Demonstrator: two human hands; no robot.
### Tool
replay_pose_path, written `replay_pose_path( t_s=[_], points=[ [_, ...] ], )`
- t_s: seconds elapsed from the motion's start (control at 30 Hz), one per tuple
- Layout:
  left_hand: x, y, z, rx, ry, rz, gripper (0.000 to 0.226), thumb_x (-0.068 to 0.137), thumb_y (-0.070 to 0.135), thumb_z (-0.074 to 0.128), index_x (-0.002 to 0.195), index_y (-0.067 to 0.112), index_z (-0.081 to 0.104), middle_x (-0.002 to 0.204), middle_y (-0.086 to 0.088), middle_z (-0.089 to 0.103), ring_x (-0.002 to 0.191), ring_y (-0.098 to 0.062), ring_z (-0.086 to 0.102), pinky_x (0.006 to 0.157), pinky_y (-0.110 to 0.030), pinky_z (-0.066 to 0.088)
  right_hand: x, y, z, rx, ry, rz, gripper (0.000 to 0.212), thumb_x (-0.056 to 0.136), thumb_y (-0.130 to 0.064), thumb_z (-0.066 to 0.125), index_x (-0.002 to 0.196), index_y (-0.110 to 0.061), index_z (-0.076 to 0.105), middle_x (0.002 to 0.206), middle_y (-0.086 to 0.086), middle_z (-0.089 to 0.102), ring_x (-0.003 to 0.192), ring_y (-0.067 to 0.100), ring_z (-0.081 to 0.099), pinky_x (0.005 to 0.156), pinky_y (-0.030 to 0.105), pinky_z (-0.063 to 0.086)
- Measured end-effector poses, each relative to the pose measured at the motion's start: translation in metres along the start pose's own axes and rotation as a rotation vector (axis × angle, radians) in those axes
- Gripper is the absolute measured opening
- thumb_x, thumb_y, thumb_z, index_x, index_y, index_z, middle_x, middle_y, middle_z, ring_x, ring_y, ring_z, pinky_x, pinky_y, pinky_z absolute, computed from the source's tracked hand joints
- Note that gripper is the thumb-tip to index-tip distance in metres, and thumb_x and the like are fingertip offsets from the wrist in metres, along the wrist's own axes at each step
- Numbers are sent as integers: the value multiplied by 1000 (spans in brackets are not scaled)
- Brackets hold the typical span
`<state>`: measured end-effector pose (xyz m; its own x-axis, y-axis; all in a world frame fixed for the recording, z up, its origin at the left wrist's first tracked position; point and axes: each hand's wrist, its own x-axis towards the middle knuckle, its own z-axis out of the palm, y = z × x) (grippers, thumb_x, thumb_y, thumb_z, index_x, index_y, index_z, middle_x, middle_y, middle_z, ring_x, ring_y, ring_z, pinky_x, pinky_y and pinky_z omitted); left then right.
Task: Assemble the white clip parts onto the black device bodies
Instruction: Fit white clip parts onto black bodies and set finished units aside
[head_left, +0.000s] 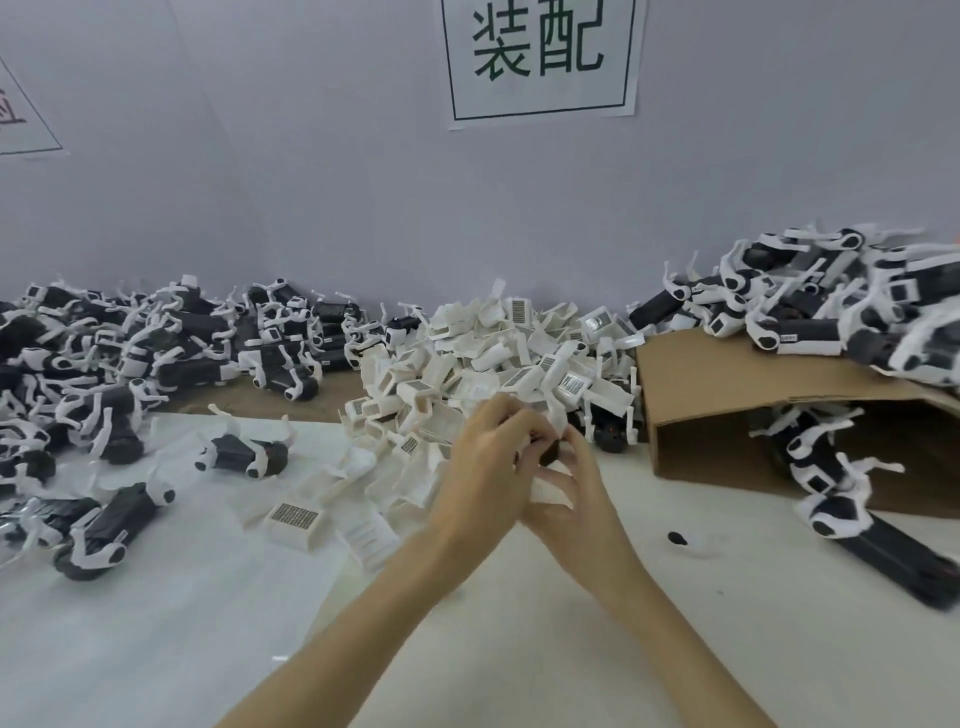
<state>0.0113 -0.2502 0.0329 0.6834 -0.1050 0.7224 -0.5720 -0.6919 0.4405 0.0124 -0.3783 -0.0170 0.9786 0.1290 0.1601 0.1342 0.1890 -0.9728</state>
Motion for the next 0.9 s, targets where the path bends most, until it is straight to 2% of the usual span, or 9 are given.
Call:
replay_pose_path(
  t_s=[0.13,0.23,0.33,0.43,0.5,0.6,0.67,0.77,0.9],
  points=[
    [-18,14,29,-83,-21,79,11,98,5,72,107,10,77,113,0,66,107,-19,62,86,-33,54,1,3,-11,-352,291,-113,45,96,-1,68,125,-33,54,106,-13,68,101,16,70,80,30,56],
    [-25,-1,32,-73,-80,220,28,106,19,62,132,11,68,141,-1,59,128,-21,60,101,-32,53,3,-1,-19,-233,339,-72,26,92,-12,77,110,-26,63,99,-6,75,91,13,74,79,32,59],
    [-27,-25,27,7,-22,312,38,107,23,63,143,9,61,151,-3,53,135,-21,57,109,-36,49,5,-10,-24,-38,326,-22,34,83,-31,86,112,-21,72,100,-4,80,89,10,77,71,20,59],
    [-26,-41,23,-18,50,150,54,103,31,69,150,13,52,154,-2,44,142,-19,48,114,-43,47,5,-21,-25,152,274,49,52,79,-46,83,111,-5,74,104,14,79,95,30,78,73,26,61],
    [-25,-43,21,-156,63,-70,66,98,45,71,154,20,44,155,2,36,146,-13,41,116,-36,44,5,-32,-26,212,194,100,50,85,-51,77,108,-7,78,108,16,78,99,33,77,75,27,62],
    [-23,-36,18,-482,13,-396,81,85,68,70,152,40,36,145,13,45,129,0,53,102,-22,49,9,-45,-26,238,98,153,47,92,-52,71,112,-10,80,115,17,77,107,35,75,84,31,63],
    [-24,-32,18,-671,-77,-536,85,78,77,67,151,51,31,138,11,57,115,-4,67,89,-19,54,10,-47,-28,247,68,177,49,93,-51,72,117,-9,78,121,18,75,112,36,73,86,32,62],
    [-27,-29,23,-801,-127,-609,78,85,74,68,151,56,29,128,0,68,89,-17,78,77,-17,57,6,-43,-31,290,43,208,46,94,-47,72,118,-8,78,126,20,72,115,37,72,85,30,61],
    [-30,-28,29,-862,-115,-633,70,92,62,72,149,55,33,123,-3,71,80,-17,72,79,-19,57,-2,-30,-34,306,41,209,46,93,-49,67,117,-12,79,128,18,72,117,33,71,91,36,59]
  ],
)
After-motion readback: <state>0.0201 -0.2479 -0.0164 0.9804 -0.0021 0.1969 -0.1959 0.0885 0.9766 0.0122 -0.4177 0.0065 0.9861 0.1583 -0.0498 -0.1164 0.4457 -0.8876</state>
